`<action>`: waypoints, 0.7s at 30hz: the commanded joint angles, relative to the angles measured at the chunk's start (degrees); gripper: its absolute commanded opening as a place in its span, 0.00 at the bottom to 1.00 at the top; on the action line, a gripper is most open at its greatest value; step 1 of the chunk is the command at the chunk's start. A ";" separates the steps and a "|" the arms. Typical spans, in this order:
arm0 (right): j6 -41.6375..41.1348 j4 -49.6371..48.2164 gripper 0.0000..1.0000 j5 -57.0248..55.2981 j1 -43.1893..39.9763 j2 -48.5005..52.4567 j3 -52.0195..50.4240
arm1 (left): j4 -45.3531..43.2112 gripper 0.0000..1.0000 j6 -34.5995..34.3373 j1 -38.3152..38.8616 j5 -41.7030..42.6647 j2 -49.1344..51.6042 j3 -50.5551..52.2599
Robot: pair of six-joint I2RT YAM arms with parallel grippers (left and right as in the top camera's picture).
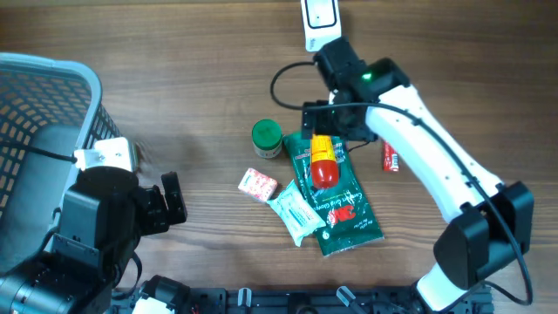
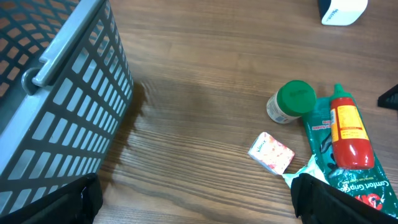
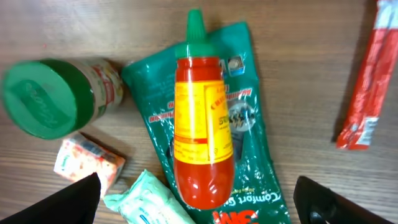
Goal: Scan the item barcode
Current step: 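Move the right gripper down and grasp the Sriracha bottle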
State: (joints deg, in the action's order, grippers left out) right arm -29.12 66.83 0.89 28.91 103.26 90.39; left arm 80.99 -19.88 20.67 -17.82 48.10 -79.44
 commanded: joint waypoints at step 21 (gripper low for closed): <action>-0.33 -10.56 1.00 7.04 6.64 17.92 -11.39 | -0.11 1.00 -0.52 -0.28 0.44 0.00 0.09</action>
State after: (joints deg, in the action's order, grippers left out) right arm -32.53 56.93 -0.32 36.16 117.71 79.61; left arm 80.99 -19.88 20.67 -17.82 48.10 -79.44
